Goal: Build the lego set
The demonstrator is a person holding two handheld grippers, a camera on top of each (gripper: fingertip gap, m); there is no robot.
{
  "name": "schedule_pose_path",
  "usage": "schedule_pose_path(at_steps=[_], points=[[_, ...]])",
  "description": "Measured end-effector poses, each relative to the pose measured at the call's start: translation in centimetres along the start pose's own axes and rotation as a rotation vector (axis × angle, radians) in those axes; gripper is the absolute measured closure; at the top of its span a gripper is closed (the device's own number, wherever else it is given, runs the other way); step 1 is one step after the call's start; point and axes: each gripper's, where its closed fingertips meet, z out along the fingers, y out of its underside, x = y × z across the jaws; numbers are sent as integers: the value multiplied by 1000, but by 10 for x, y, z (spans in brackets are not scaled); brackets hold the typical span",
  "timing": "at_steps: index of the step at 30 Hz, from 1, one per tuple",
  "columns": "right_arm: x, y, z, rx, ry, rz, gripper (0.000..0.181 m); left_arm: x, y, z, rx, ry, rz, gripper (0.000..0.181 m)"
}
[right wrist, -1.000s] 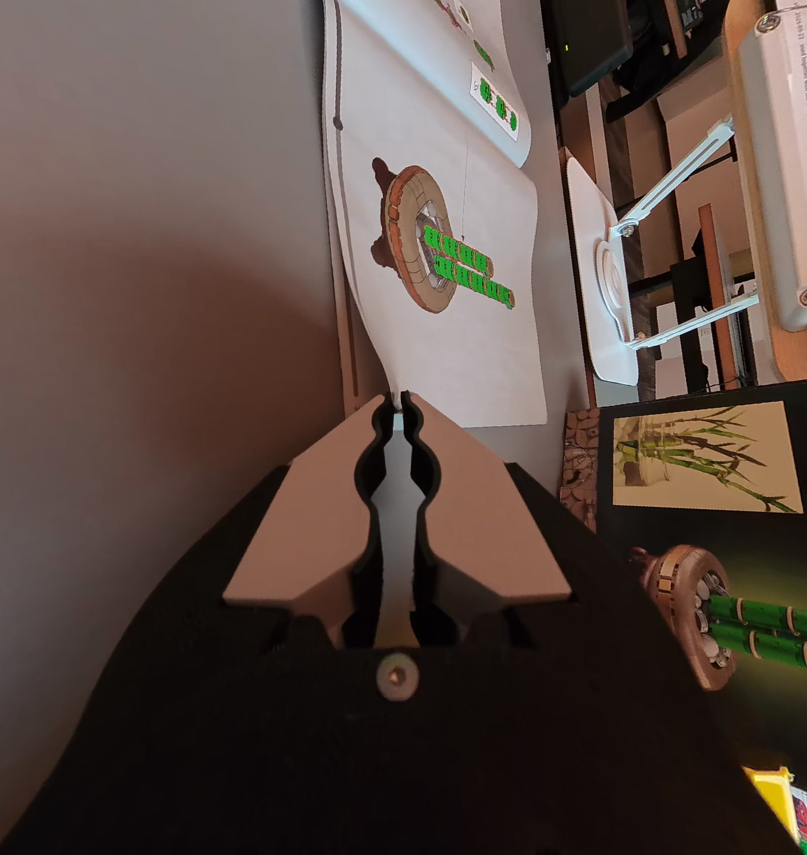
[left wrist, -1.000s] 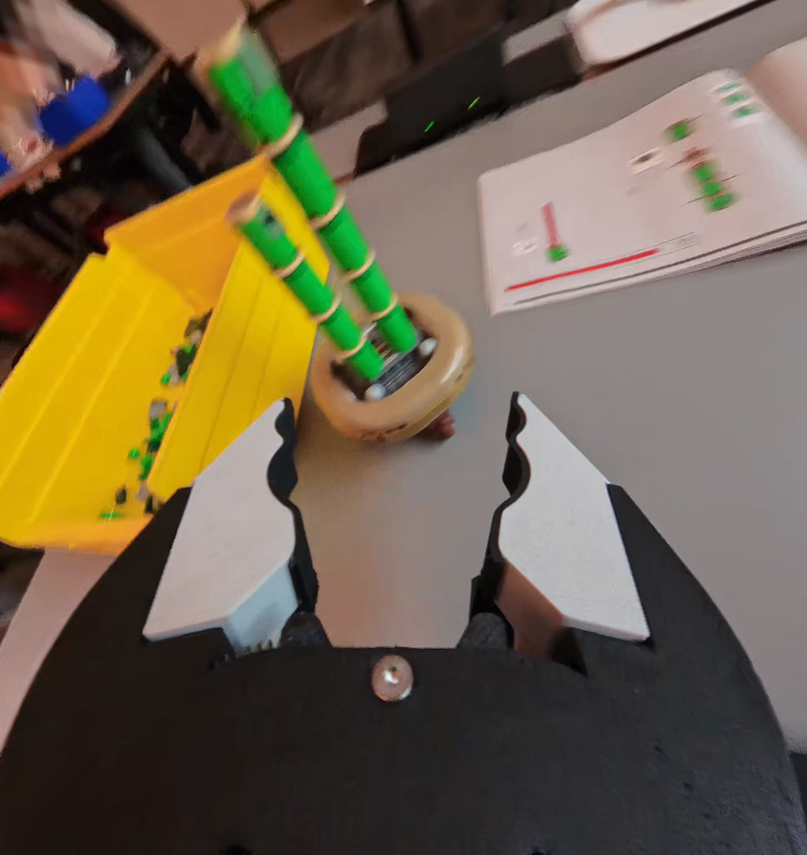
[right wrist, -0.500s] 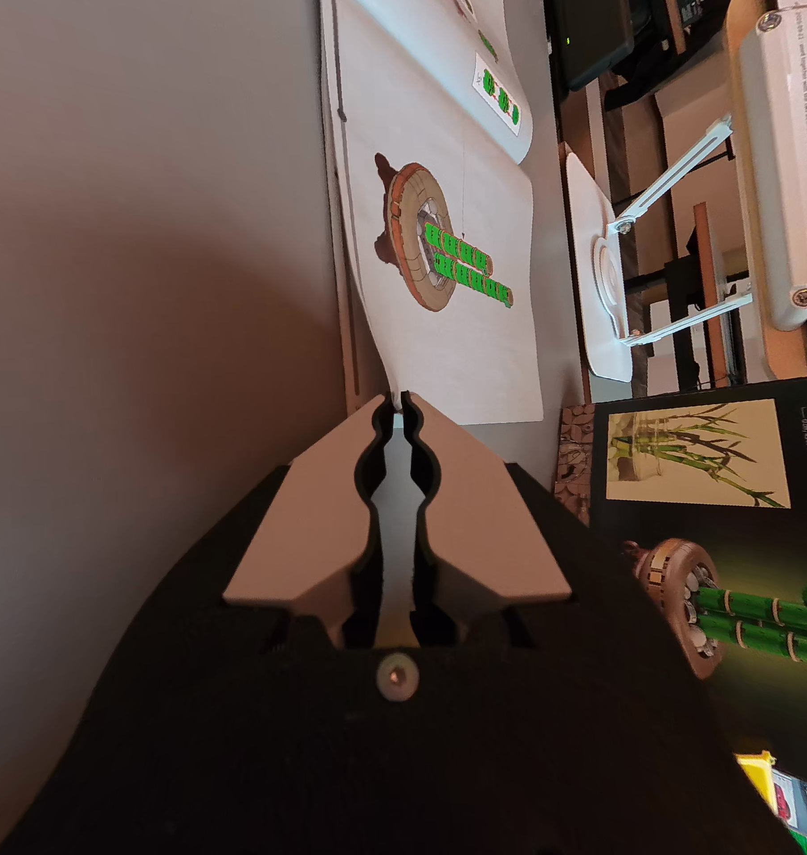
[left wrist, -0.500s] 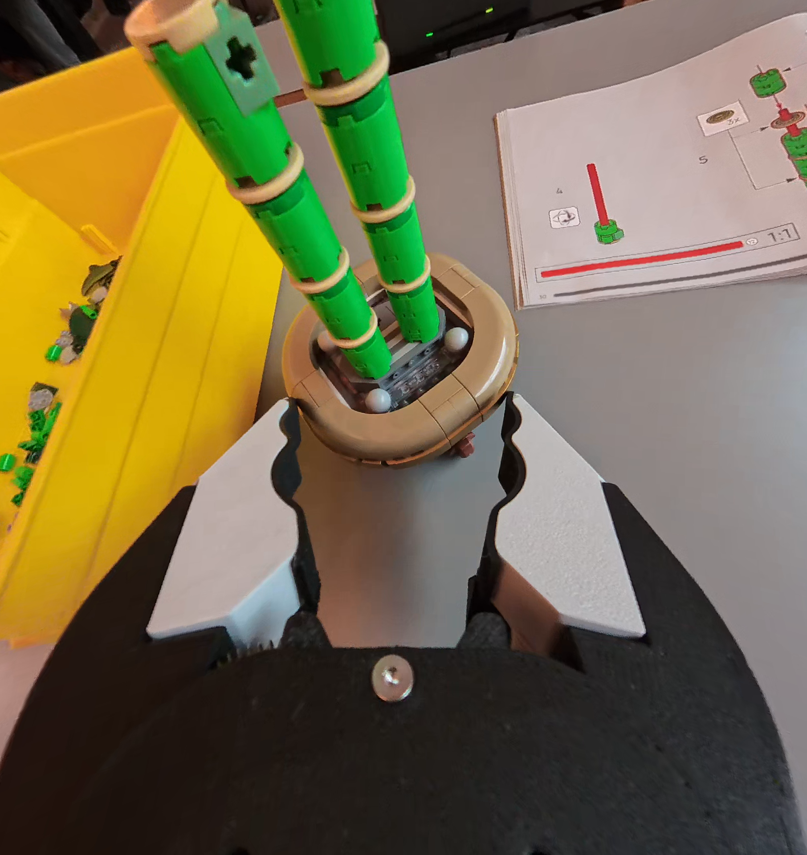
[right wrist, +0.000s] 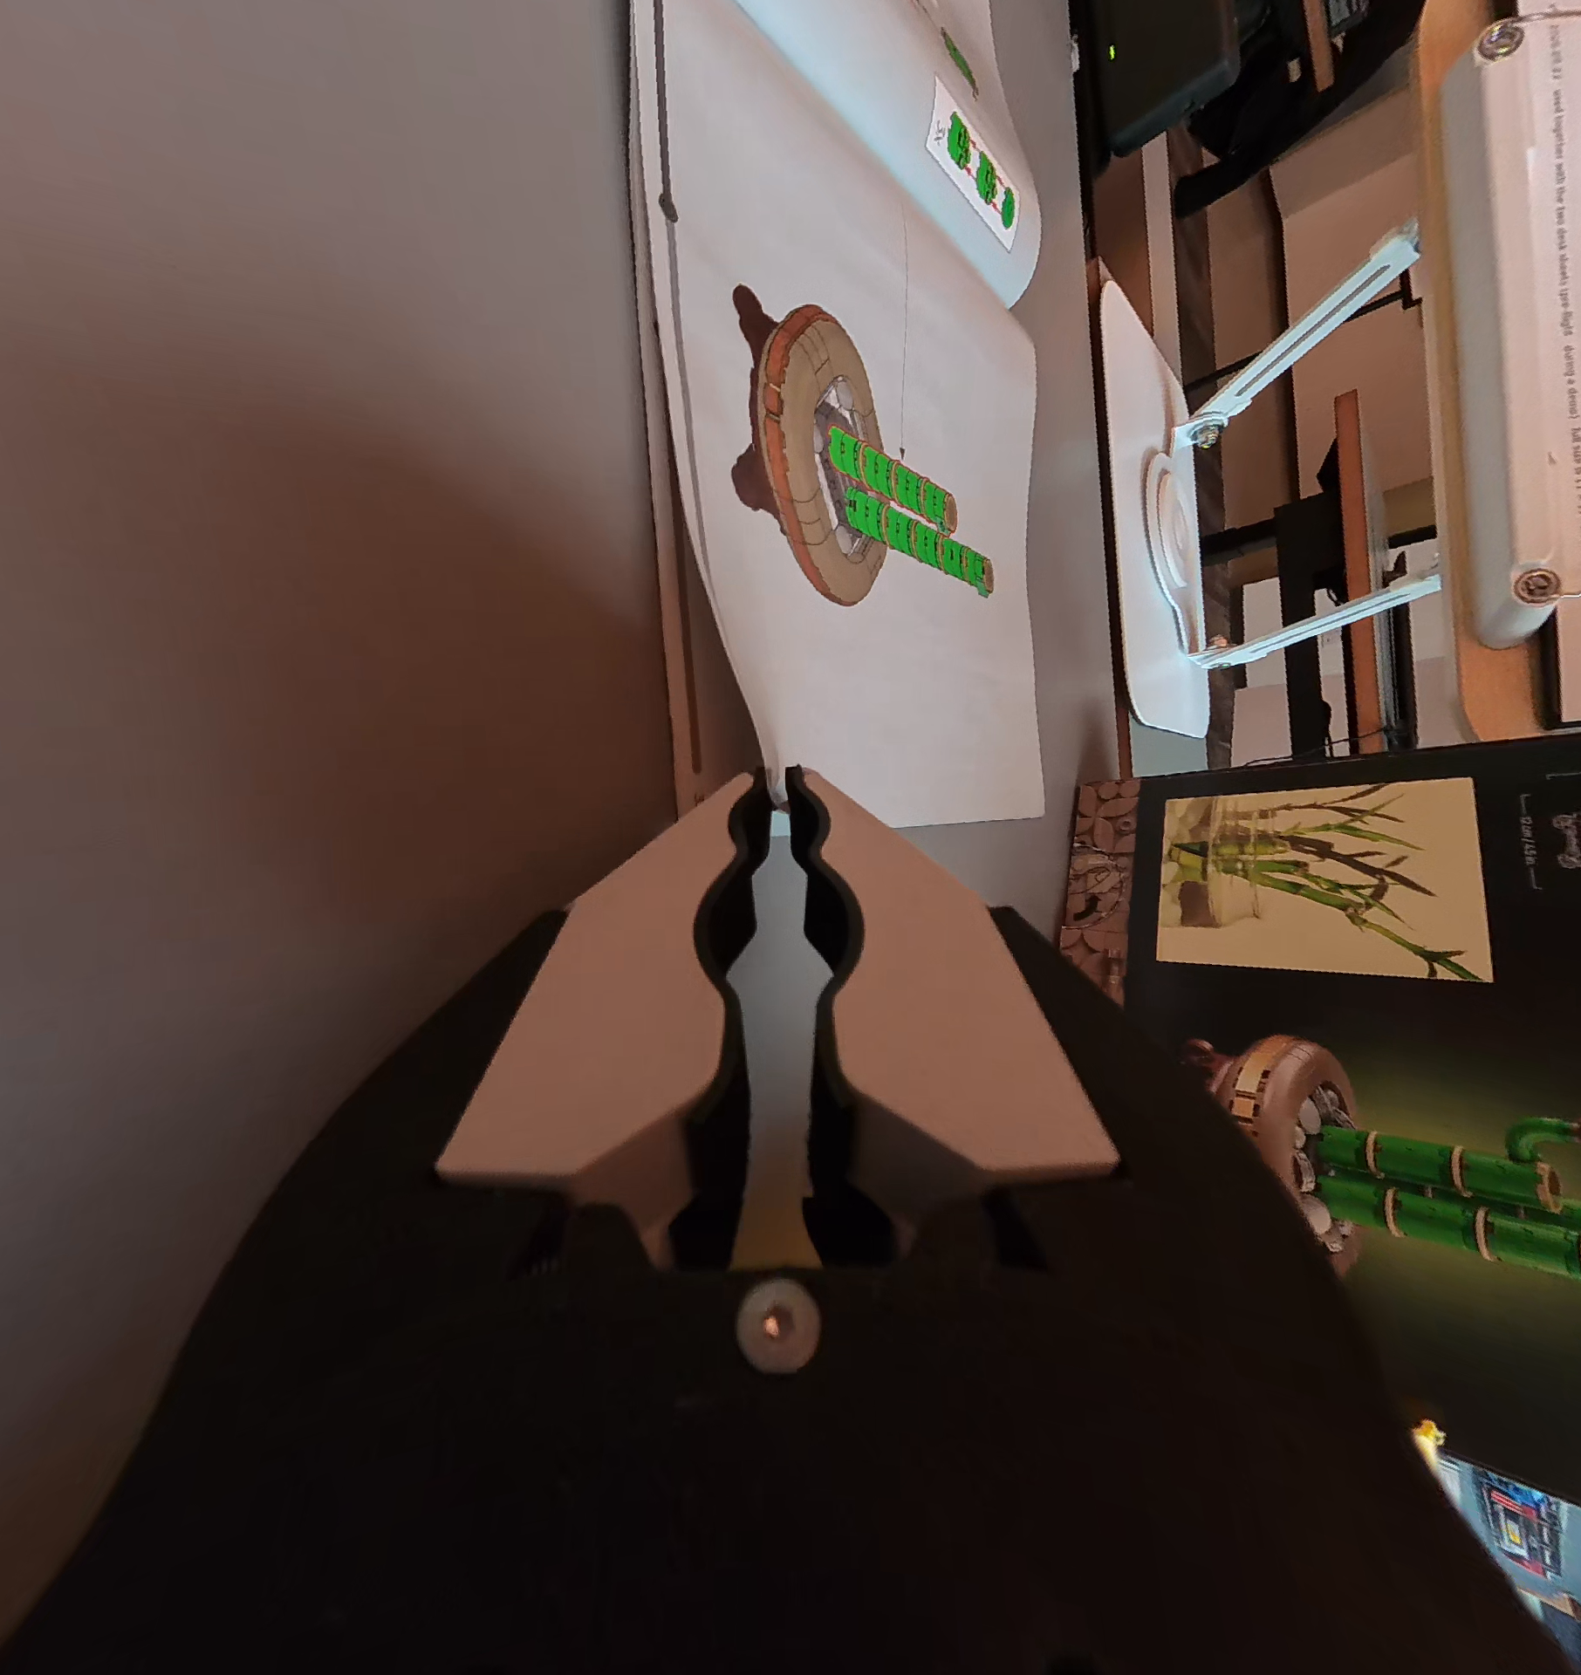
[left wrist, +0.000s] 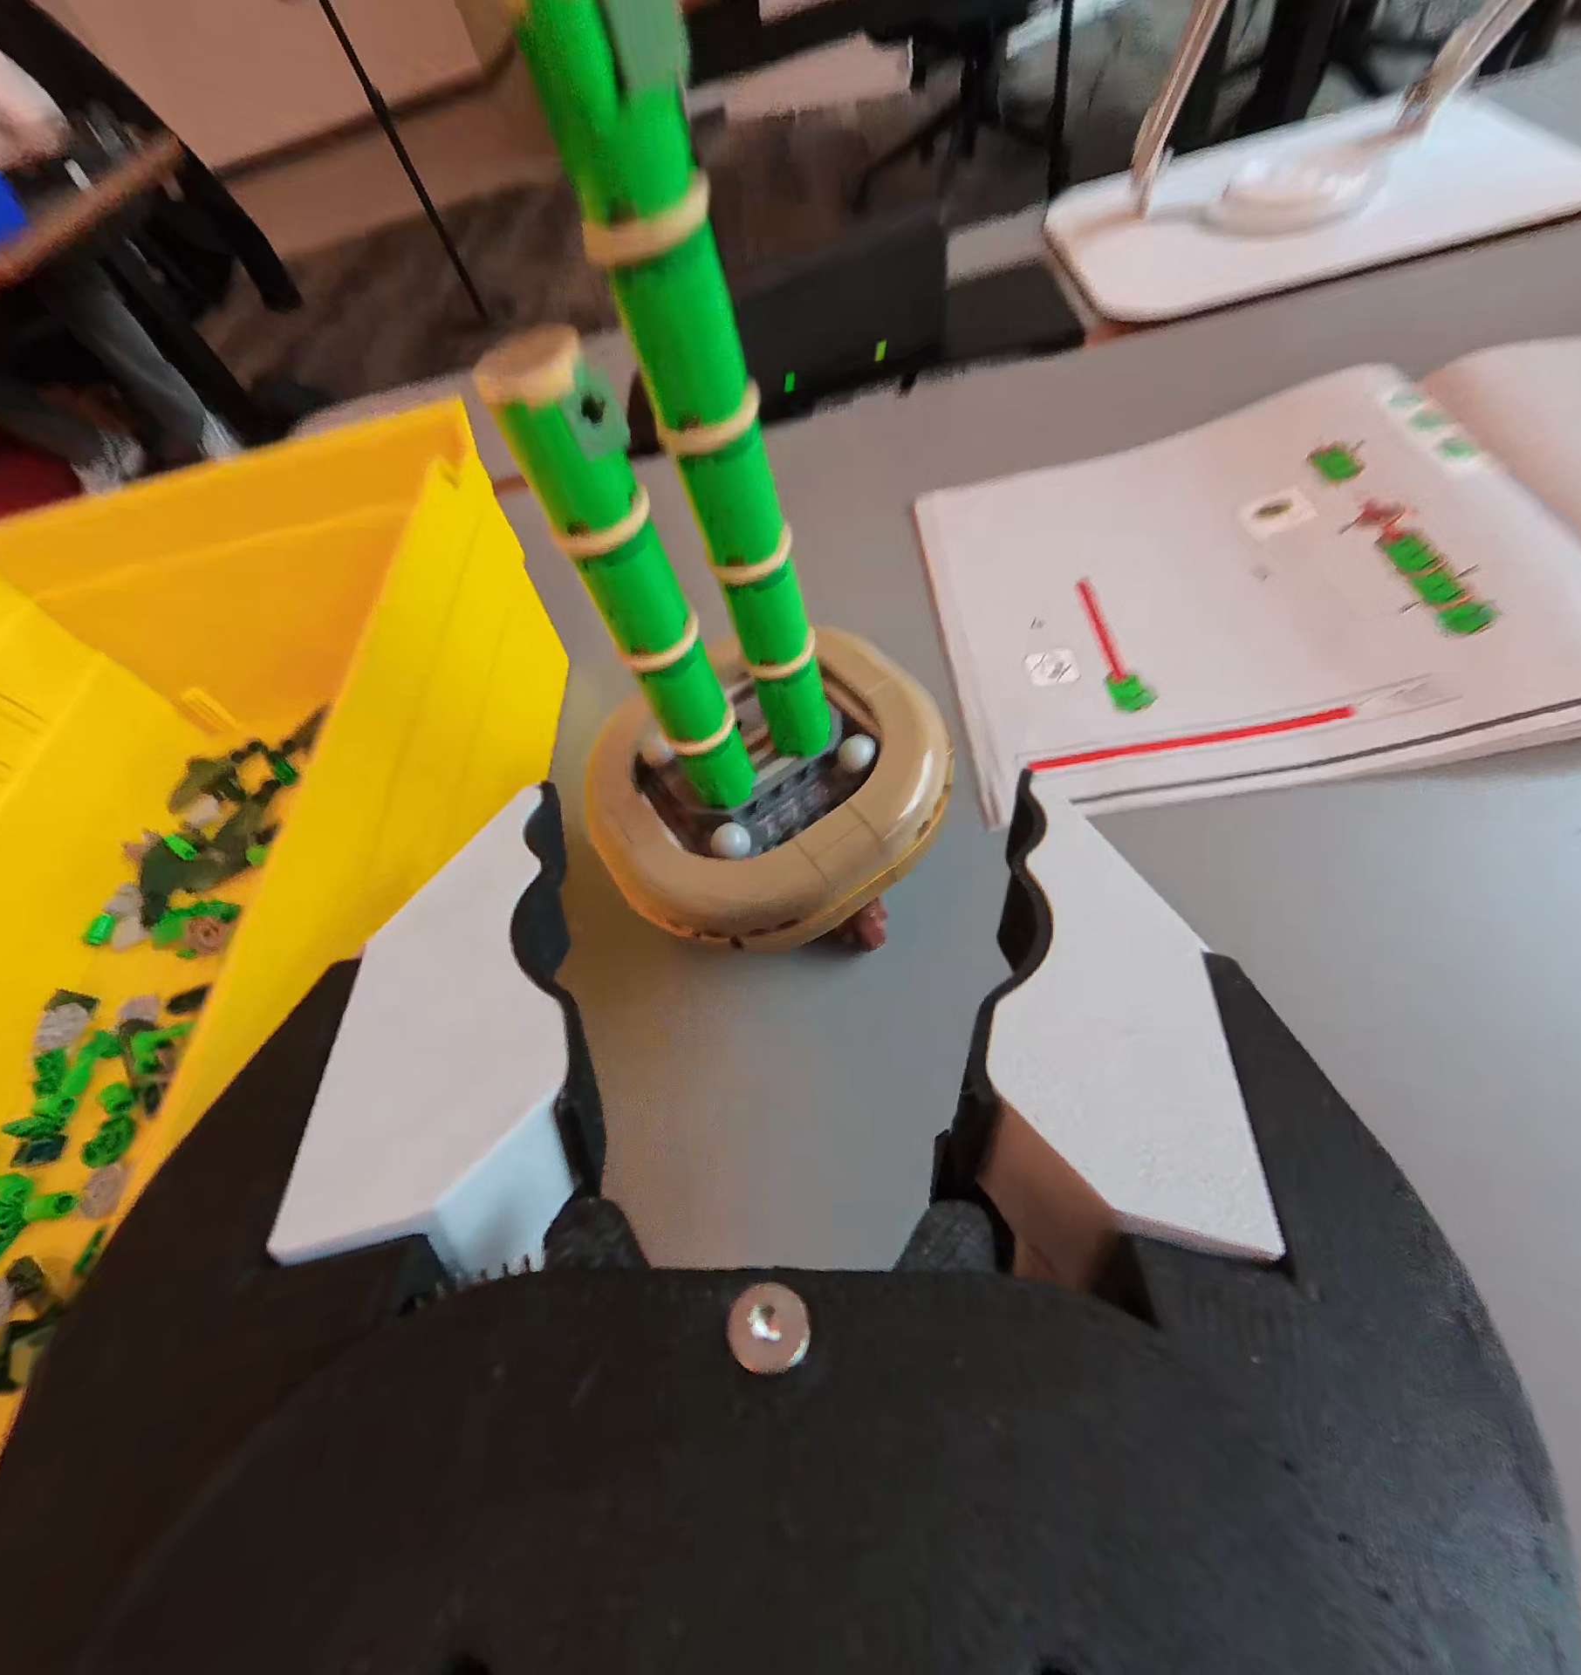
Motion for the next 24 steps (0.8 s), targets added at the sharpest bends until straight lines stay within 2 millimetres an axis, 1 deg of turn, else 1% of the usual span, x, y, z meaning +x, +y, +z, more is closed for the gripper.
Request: schedule_pose_path(at_steps=[1, 2, 3, 4, 5, 7, 9, 11, 12, 15, 17, 19, 24], points=[[0, 0, 0, 0, 3, -2, 179, 7, -12, -10, 54, 5, 1, 84], [1, -1, 0, 2, 5, -2, 179, 20, -24, -18, 106, 34, -8, 83], [1, -1, 0, 6, 8, -1, 179, 40, -36, -26, 147, 94, -16, 81], [2, -2, 0, 8, 9, 0, 179, 66, -46, -30, 167, 176, -12, 80], [2, -2, 0, 10, 11, 0, 179, 94, -51, -32, 159, 261, 8, 79], [3, -3, 0, 18, 17, 2, 179, 154, -54, -31, 125, 436, 84, 79], [5, -6, -1, 32, 29, 11, 179, 206, -54, -27, 104, 571, 168, 87], [10, -9, -3, 52, 49, 27, 179, 250, -54, -22, 109, 663, 259, 100], [11, -11, -4, 62, 56, 36, 179, 266, -53, -18, 116, 683, 318, 106], [15, -12, -5, 70, 74, 37, 179, 301, -54, 0, 125, 712, 431, 112], [16, -13, -6, 73, 79, 37, 179, 316, -56, 10, 139, 728, 468, 118], [16, -14, -6, 79, 85, 37, 179, 324, -56, 19, 154, 719, 513, 126], [20, -18, -7, 97, 99, 45, 179, 335, -50, 30, 184, 700, 600, 136]])
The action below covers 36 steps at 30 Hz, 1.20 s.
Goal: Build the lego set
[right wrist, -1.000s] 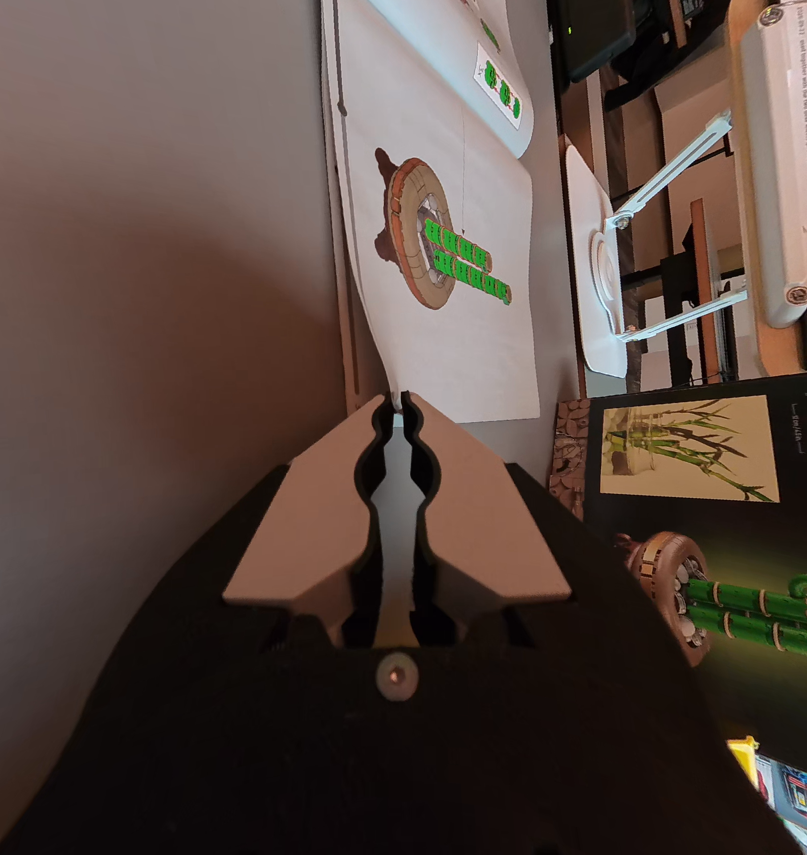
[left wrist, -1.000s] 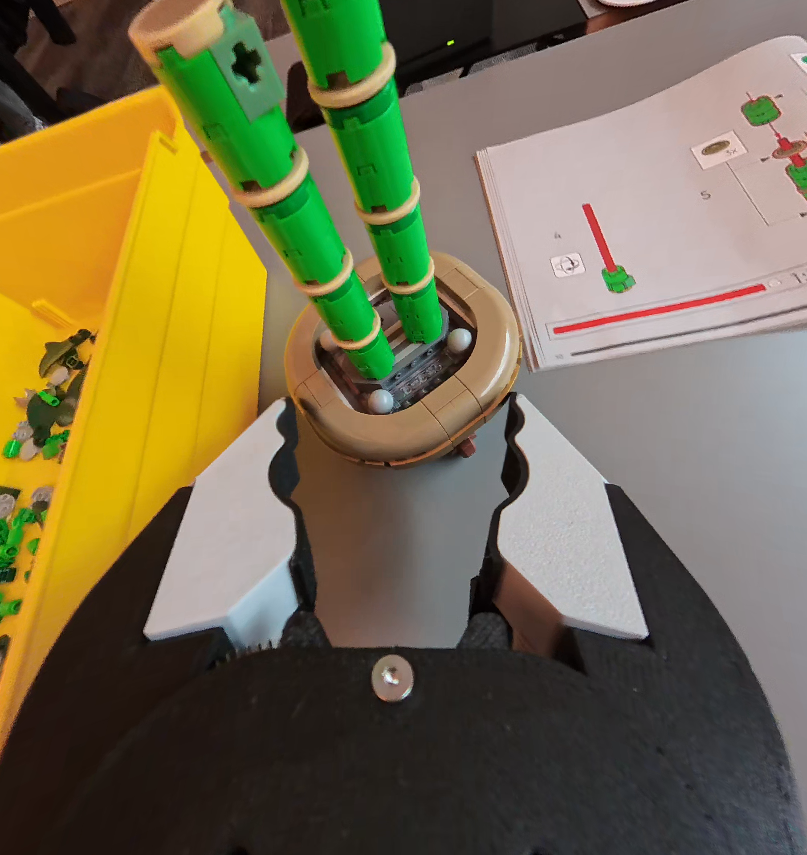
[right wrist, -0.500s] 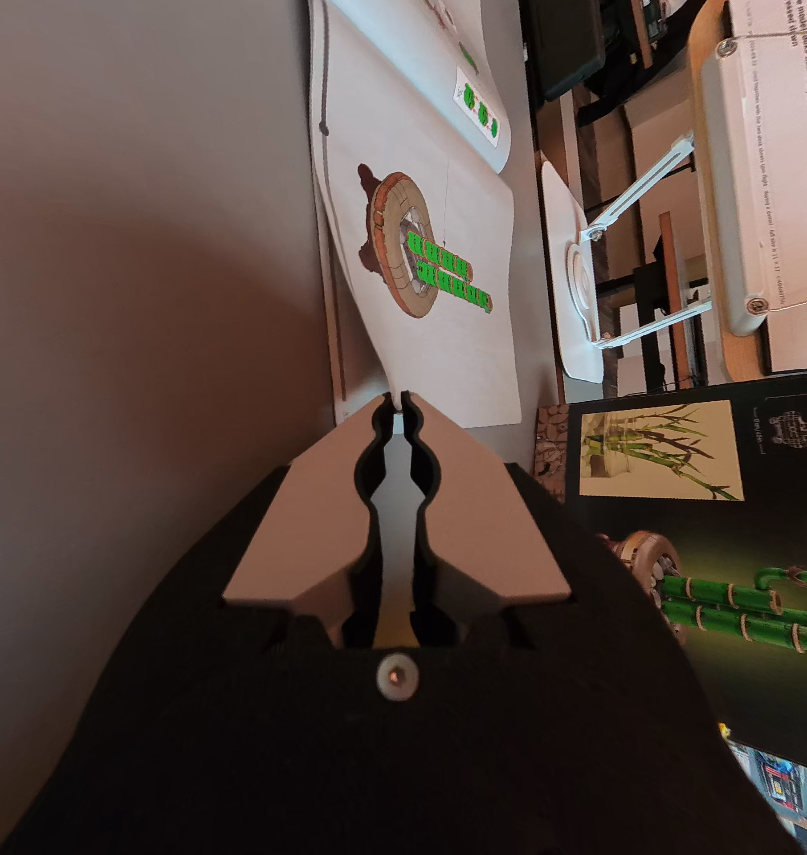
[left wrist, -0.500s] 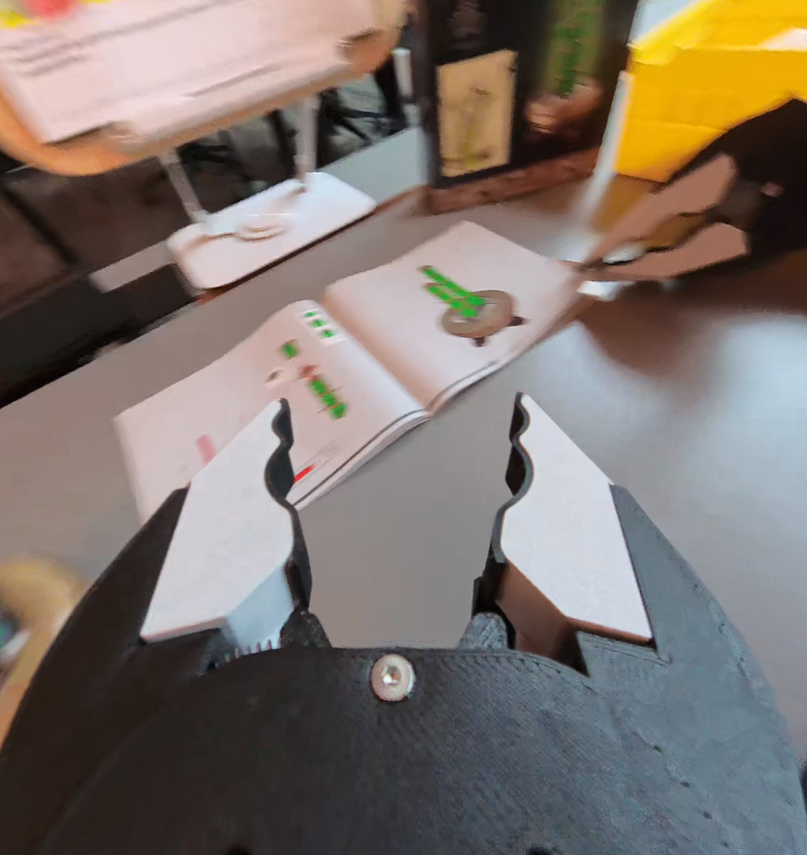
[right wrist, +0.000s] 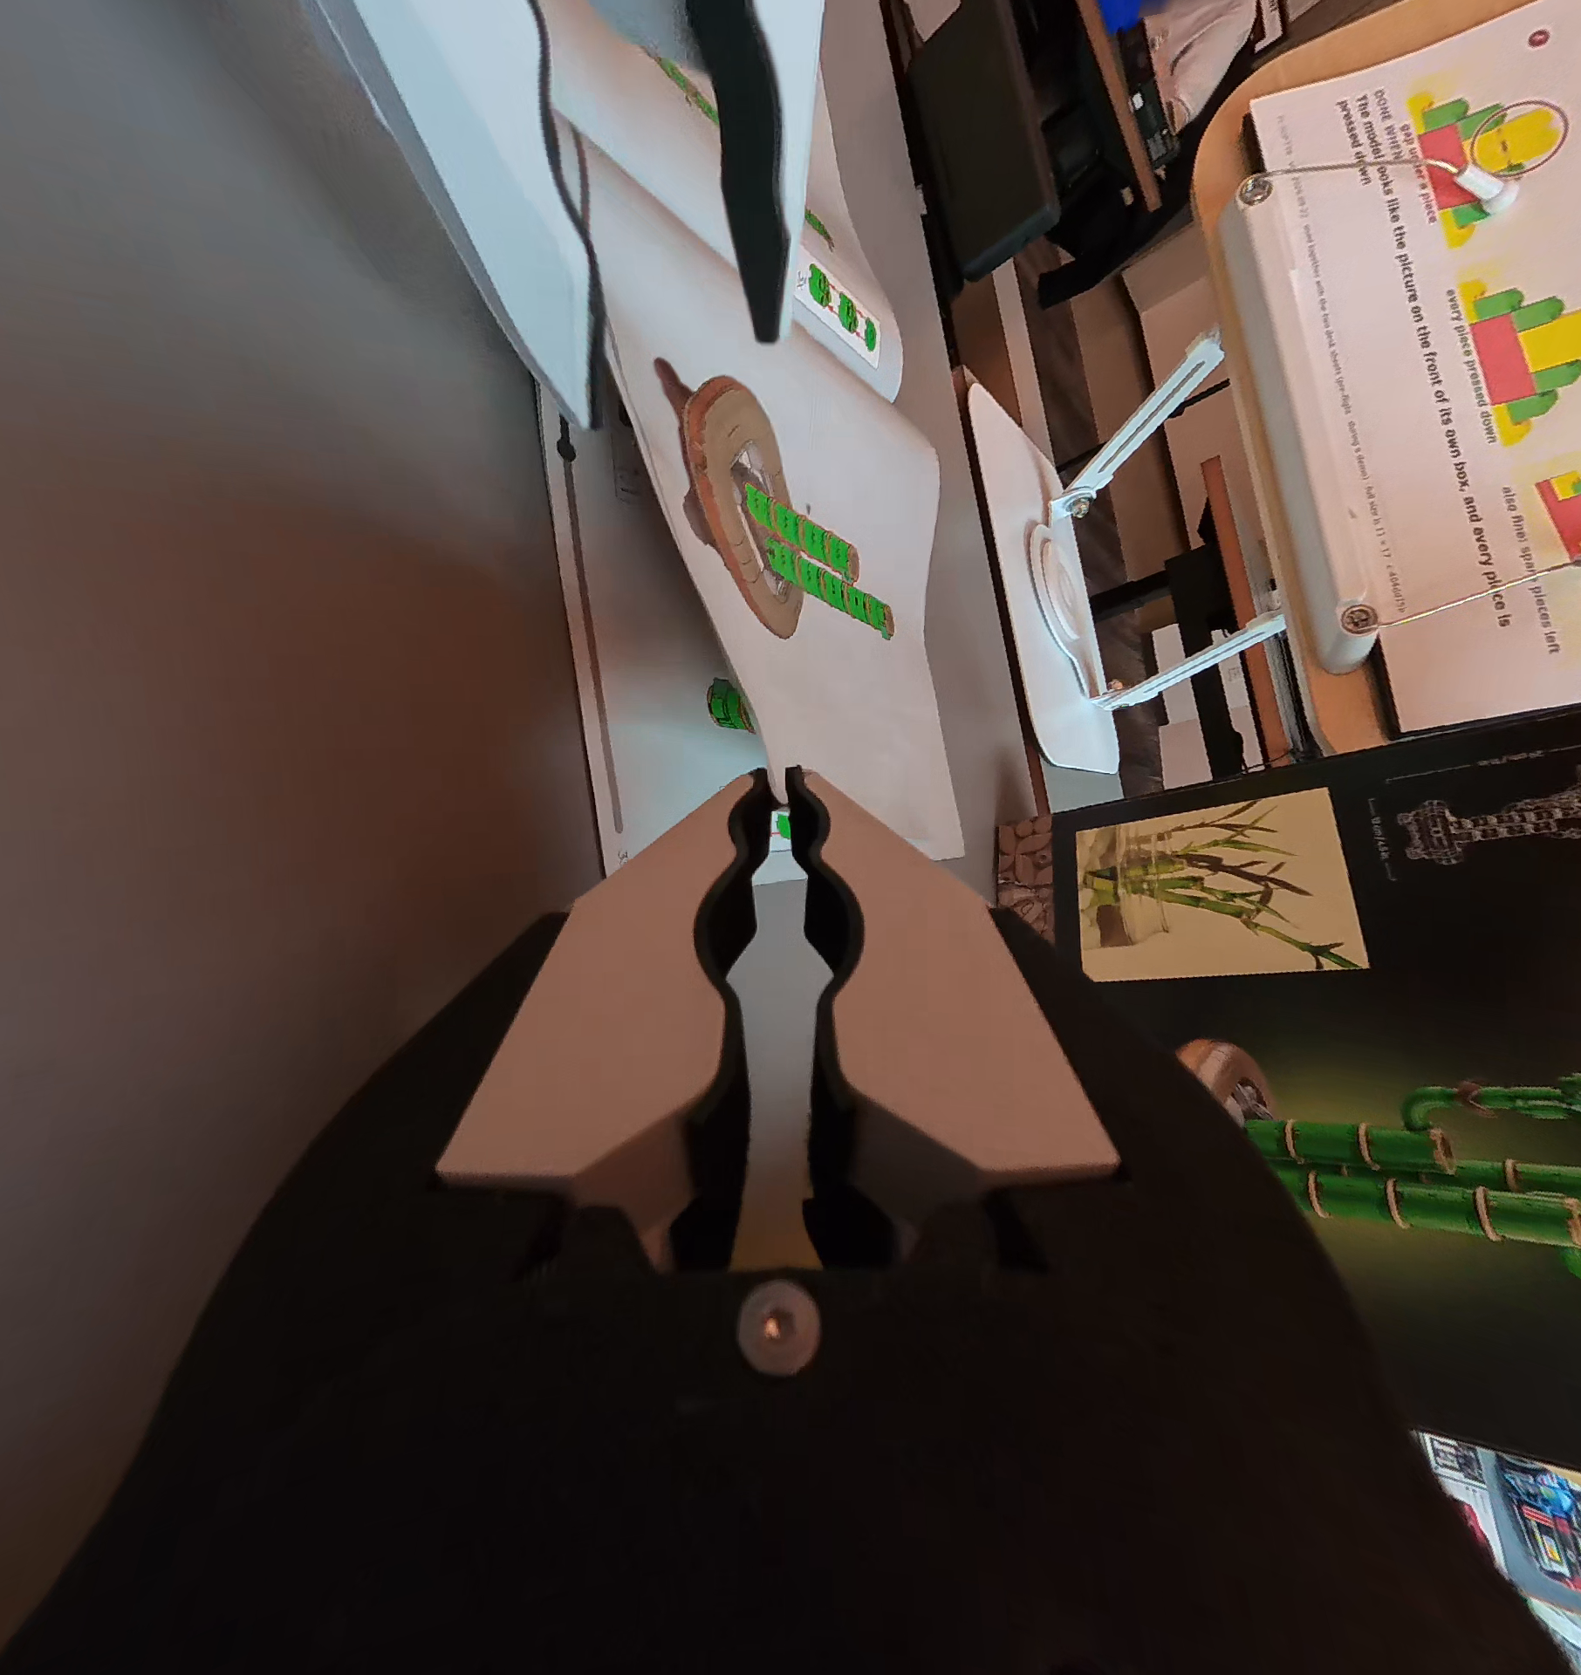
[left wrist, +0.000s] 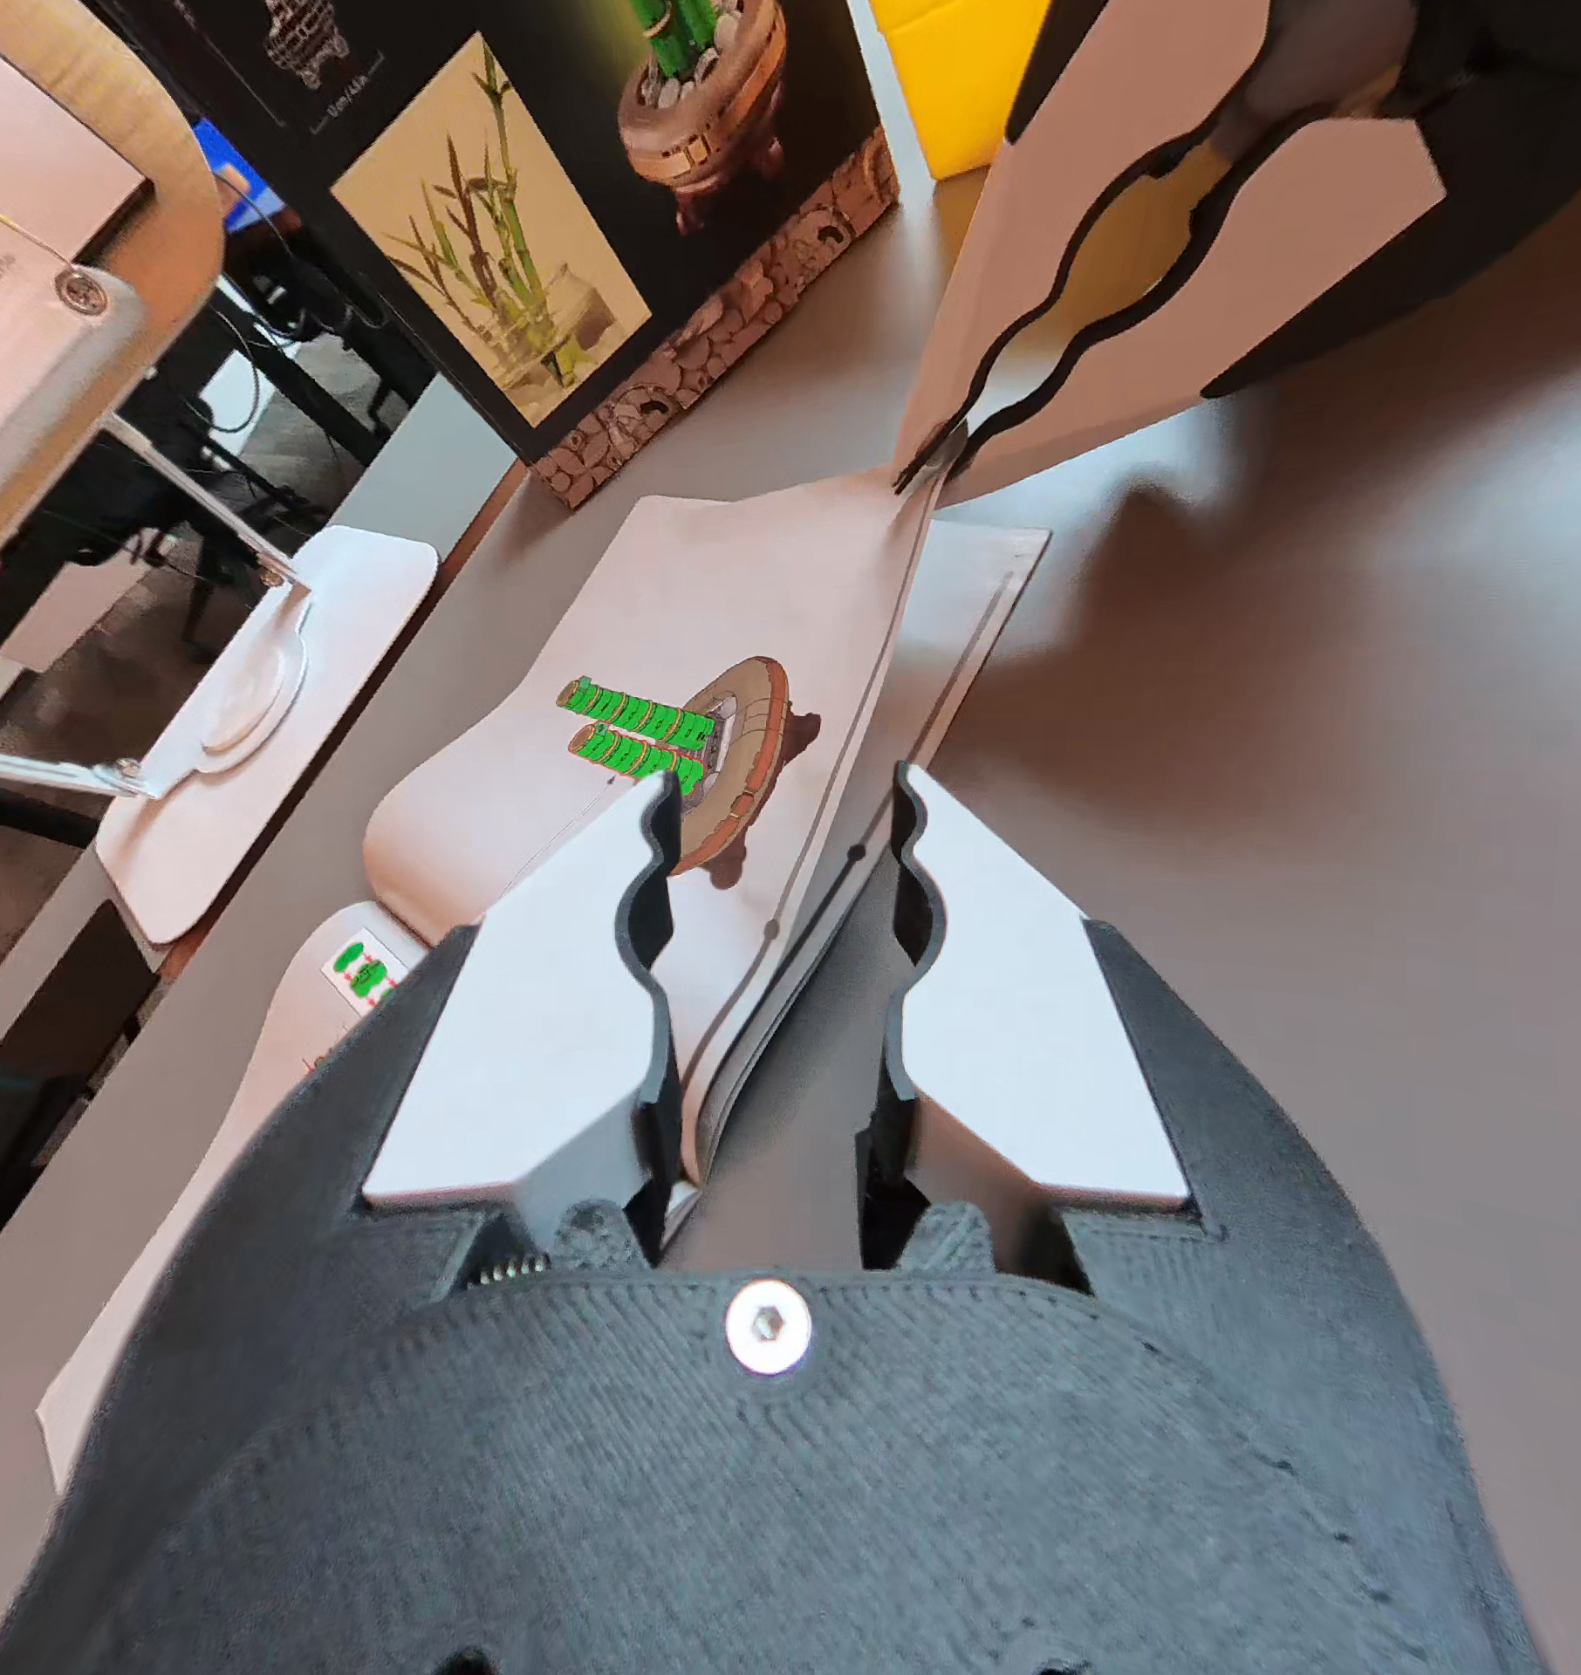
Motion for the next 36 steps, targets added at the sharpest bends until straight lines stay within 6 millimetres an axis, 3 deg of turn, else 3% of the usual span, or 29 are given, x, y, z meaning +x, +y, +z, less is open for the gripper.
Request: schedule_pose_path(at_steps=[16, 23, 26, 29, 31, 36], points=[[5, -4, -2, 18, 21, 12, 179, 3, 7, 12, 0, -19, 80, 153], [10, -8, -3, 43, 39, 34, 179, -2, 5, 9, 29, -86, 129, 181], [19, -9, -6, 59, 69, 89, 173, -4, 2, 8, 46, -120, 171, 181], [25, 7, -7, 11, 13, 321, 155, -6, -1, 5, 65, -175, 241, 181], [34, 23, -8, -32, -13, 544, 152, -8, -4, 2, 76, -224, 302, 181], [50, 38, -17, -2, -121, 1239, 149, -8, -5, 0, 90, -296, 426, 181]])
